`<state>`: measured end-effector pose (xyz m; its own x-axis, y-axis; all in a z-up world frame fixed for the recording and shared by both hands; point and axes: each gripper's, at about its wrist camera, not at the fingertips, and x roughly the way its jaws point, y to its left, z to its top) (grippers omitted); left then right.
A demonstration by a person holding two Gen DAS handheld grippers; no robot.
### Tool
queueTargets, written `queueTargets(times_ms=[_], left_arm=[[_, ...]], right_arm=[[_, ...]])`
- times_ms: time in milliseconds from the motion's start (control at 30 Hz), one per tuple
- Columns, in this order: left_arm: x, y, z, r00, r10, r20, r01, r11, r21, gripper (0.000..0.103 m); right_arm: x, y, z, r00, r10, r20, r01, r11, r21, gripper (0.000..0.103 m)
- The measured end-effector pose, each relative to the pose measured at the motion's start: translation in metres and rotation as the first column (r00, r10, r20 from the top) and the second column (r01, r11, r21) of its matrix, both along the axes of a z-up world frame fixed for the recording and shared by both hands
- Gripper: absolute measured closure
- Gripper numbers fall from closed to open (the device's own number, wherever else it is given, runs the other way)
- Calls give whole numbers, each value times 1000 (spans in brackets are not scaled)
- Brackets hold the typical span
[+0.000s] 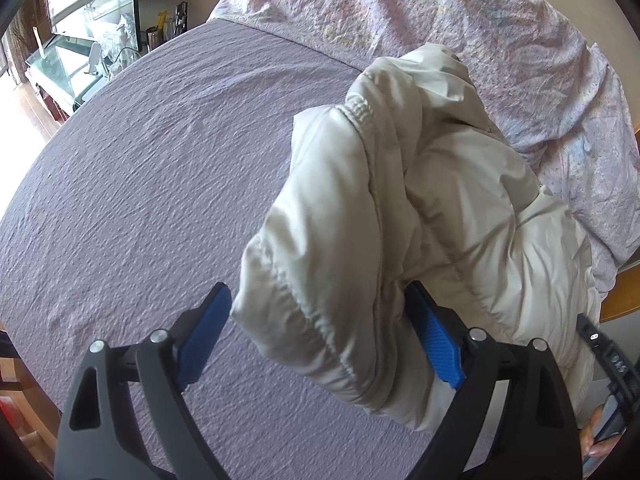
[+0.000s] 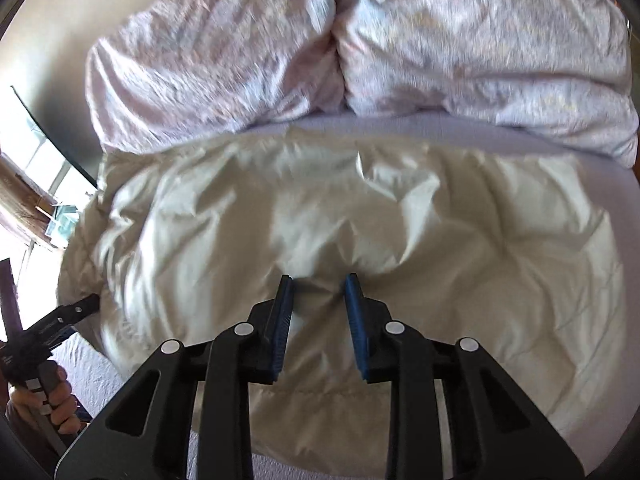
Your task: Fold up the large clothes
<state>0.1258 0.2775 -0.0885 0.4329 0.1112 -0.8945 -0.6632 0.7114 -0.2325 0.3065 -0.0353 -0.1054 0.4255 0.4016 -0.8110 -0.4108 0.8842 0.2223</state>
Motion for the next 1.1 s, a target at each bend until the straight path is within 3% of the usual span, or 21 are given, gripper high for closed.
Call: queueTargets(times_ms=[200, 700, 900, 1000, 1067, 1100], left_arm=[[4, 3, -1, 1000, 7, 13, -7, 1000, -11, 11], [16, 6, -13, 999, 31, 16, -30, 999, -34, 4], [16, 11, -25, 996, 74, 42, -70, 992, -104, 3], [14, 12, -28, 994, 94, 62, -84, 987, -138, 7], [15, 11, -26, 993, 80, 92, -64, 985, -163, 31], [16, 8, -24, 991, 70, 117, -48, 982, -183, 38]], right_arm=[[6, 12, -37, 1000, -11, -14, 10, 998, -66, 74], [9, 22, -45, 1000, 5, 1, -5, 994, -111, 74], [9, 22, -45, 1000, 13, 5, -12, 994, -112, 74], [9, 22, -44, 1000, 16, 6, -15, 994, -109, 74], [8, 22, -44, 1000, 18, 9, -17, 994, -108, 74], [8, 22, -44, 1000, 19, 10, -18, 994, -108, 73]])
